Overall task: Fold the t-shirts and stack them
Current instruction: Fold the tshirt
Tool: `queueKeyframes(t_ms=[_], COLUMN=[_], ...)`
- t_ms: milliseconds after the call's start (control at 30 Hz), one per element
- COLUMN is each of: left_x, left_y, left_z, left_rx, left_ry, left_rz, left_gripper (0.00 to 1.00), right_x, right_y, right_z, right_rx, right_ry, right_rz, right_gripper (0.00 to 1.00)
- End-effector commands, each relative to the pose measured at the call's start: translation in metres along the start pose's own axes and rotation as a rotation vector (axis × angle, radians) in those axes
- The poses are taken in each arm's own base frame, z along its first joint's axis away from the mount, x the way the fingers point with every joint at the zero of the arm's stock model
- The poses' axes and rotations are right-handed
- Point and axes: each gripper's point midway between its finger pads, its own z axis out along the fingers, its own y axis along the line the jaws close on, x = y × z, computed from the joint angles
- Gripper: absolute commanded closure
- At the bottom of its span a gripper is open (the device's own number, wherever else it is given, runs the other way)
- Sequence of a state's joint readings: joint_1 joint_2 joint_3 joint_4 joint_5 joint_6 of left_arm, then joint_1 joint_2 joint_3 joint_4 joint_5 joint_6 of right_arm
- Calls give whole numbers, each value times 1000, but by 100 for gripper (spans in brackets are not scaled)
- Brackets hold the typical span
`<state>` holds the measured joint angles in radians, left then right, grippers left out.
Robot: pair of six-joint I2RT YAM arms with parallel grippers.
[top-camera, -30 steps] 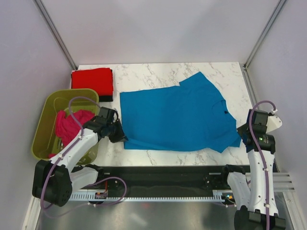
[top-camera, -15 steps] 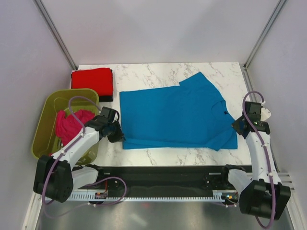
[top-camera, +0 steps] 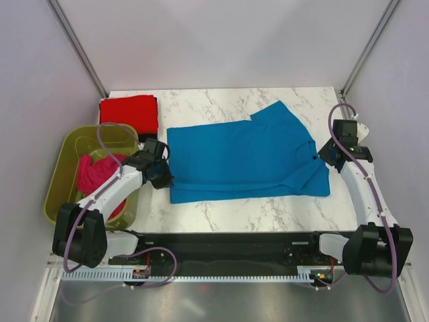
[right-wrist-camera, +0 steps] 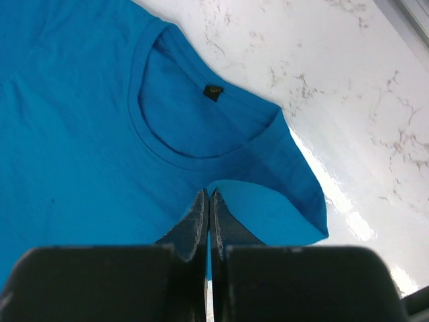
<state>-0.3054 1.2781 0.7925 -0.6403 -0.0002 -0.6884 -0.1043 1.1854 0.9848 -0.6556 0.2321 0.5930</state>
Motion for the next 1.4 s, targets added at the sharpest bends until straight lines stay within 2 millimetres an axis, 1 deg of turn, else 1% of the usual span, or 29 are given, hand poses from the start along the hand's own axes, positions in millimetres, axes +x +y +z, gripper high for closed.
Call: queueKeyframes(t_ms=[0, 133, 300, 433, 533, 600, 700, 833, 1000, 1200, 1300, 1367], left_x=[-27, -35, -37, -41, -44, -47, -52, -54, -52, -62, -65, -64], left_y=[-4, -2, 3, 6, 7, 4, 1, 3, 5, 4, 3, 4], left_z=[-3, 1, 8, 11, 13, 13, 15, 22, 29, 29, 31, 35], left_rx=[-37, -81, -126, -151, -170, -167, -166, -190, -215, -237, -242, -252], left_ry=[-82, -83, -74, -85, -86, -90, -90, -79, -61, -74, -73, -58], left_rz=[13, 20, 24, 25, 25, 24, 32, 40, 43, 56, 62, 69], left_gripper=[98, 98, 98, 98, 98, 98, 98, 98, 98, 98, 98, 98], right_x=[-26, -39, -47, -56, -59, -60, -58, -53, -53, -56, -55, -55], right_y=[16, 21, 24, 41, 56, 60, 59, 59, 62, 65, 70, 72], right_z=[6, 18, 28, 27, 27, 28, 36, 47, 52, 56, 58, 61], right_rx=[-15, 18, 41, -35, -97, -95, -73, -45, -35, -22, -37, -36], right_ry=[-51, -57, -57, -70, -78, -75, -59, -23, -17, -20, -11, -7], right_rz=[-64, -95, -120, -151, -184, -198, -228, -270, -311, -326, -330, -334], right_gripper=[100, 100, 100, 100, 100, 100, 100, 100, 100, 100, 100, 100])
